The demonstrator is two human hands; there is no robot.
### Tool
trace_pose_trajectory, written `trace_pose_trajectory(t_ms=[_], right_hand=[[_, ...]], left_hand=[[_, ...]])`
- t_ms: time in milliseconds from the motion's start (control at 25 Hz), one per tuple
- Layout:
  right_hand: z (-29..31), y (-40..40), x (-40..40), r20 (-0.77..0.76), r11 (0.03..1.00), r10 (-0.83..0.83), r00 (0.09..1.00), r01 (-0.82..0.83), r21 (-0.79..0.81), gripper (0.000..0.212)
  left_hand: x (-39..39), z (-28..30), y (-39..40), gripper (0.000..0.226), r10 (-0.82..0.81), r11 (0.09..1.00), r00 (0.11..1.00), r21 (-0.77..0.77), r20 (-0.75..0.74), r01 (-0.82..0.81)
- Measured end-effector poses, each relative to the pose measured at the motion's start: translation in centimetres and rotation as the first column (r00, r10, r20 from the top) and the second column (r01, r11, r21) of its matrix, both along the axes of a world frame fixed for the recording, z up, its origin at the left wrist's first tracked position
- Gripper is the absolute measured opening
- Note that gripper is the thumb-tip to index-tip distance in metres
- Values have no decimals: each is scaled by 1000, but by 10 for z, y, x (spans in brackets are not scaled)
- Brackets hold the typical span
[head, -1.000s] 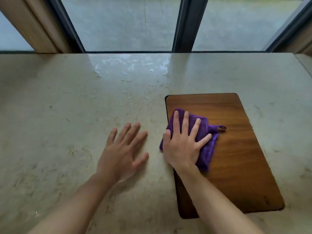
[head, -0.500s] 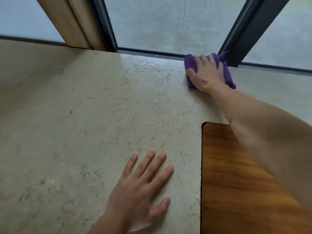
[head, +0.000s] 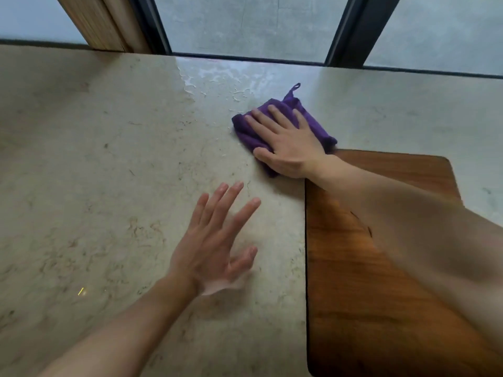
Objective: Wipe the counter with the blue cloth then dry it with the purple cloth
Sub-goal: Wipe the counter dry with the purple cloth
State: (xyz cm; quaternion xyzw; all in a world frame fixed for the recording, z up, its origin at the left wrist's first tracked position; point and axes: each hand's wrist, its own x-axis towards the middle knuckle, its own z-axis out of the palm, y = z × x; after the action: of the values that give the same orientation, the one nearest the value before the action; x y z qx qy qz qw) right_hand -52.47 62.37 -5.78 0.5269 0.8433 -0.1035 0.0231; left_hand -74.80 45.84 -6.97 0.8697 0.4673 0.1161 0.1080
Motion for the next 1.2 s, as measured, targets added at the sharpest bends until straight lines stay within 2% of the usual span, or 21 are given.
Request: trace_pose_trajectory(t_ms=[240,400,520,600,720,800,880,1000,1120,1200], right_hand=[[1,-152,-37,29,998,-64,998,64,18,66],[2,-270,-59,36,990,-136,990,134,54,66],[2,-354,-70,46,981,-190,981,192,-37,69],[2,-409,-79,44,964,-261,964,263,-29,71],[-4,-486,-96,49,928,-372,927,370,46,73],[-9,-526,-109,17,846,-530,848,527,85,73],[-11,-547,-133,-13,714,-695,719,693,98,72],[-15,-553,-181,-10,554,-831,556,828,85,71],[-17,-533,-209,0,471,-882,472,879,72,71],[-16,-500,-213,-13,460,-887,461,886,66,72]], left_hand=[[-3,-3,1,66,22,995,977,88,212,-42],[-14,7,-19,59,139,975,947,127,291,-182],[-52,5,-54,61,175,974,959,106,222,-202],[-87,1,-73,64,189,975,971,86,149,-203],[-124,-1,-85,68,246,966,961,44,123,-253],[-142,-1,-90,69,293,954,947,19,135,-298],[-164,1,-90,71,370,928,919,-2,135,-373],[-185,3,-73,66,475,880,872,-33,123,-474],[-192,6,-45,60,526,851,846,-42,85,-524],[-192,2,-30,62,514,858,858,-27,13,-513]])
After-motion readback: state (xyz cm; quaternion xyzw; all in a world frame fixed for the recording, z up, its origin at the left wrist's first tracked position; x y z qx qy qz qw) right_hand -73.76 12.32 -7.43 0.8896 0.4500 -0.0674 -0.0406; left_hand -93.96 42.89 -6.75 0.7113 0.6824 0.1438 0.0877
